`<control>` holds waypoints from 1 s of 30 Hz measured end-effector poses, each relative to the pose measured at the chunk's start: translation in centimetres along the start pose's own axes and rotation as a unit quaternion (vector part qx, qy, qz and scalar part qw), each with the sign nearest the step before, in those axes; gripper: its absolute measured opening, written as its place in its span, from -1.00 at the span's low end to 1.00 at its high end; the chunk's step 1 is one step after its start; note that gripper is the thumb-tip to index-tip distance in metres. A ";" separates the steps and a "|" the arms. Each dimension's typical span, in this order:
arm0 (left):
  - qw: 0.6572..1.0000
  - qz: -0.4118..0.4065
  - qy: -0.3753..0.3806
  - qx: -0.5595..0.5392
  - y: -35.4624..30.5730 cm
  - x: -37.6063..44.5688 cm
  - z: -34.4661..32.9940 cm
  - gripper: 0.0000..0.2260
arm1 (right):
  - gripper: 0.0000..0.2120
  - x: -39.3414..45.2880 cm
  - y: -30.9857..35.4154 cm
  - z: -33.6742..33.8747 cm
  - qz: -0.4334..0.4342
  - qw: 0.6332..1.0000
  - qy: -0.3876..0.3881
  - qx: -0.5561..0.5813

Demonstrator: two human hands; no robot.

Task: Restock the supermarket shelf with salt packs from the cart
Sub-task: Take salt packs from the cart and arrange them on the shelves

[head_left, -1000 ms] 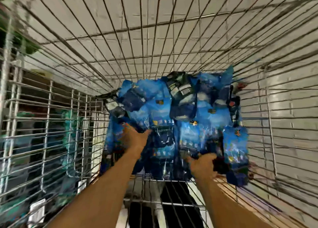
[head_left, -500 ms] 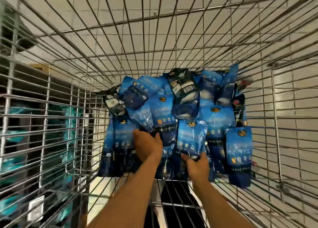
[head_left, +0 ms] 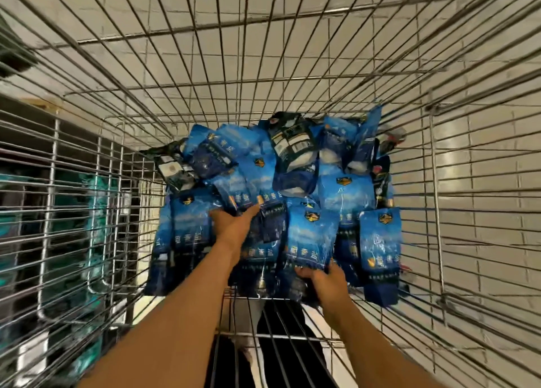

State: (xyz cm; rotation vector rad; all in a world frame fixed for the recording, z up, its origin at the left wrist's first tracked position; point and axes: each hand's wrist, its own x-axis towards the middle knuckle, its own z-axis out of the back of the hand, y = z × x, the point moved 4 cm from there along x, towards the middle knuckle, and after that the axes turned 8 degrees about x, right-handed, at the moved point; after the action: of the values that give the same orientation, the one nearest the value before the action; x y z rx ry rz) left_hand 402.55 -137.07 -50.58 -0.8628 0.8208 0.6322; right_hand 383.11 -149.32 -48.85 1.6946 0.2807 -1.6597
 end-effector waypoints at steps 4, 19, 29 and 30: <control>0.999 0.014 0.039 0.020 -0.4 -2.1 3.9 -0.11 | -0.67 -2.4 3.0 0.5 0.022 0.999 0.043 -0.015; 0.979 -0.107 0.089 -0.147 -10.0 -25.8 25.3 -0.62 | -0.83 -27.2 17.2 -2.8 0.169 0.972 0.162 -0.027; 0.906 -0.298 0.042 -0.298 -11.1 -41.3 42.8 -0.72 | -0.57 -48.2 17.6 -8.6 0.339 0.894 0.294 -0.002; 0.898 -0.316 0.029 -0.306 -10.8 -42.9 44.6 -0.68 | -0.51 -50.1 17.7 -9.6 0.360 0.880 0.311 -0.004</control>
State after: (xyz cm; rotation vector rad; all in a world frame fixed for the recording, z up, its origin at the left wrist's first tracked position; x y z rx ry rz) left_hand 403.66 -111.44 6.69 -1.6430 0.3360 0.2731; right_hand 394.46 -139.17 2.99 1.9595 -0.0600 -0.5519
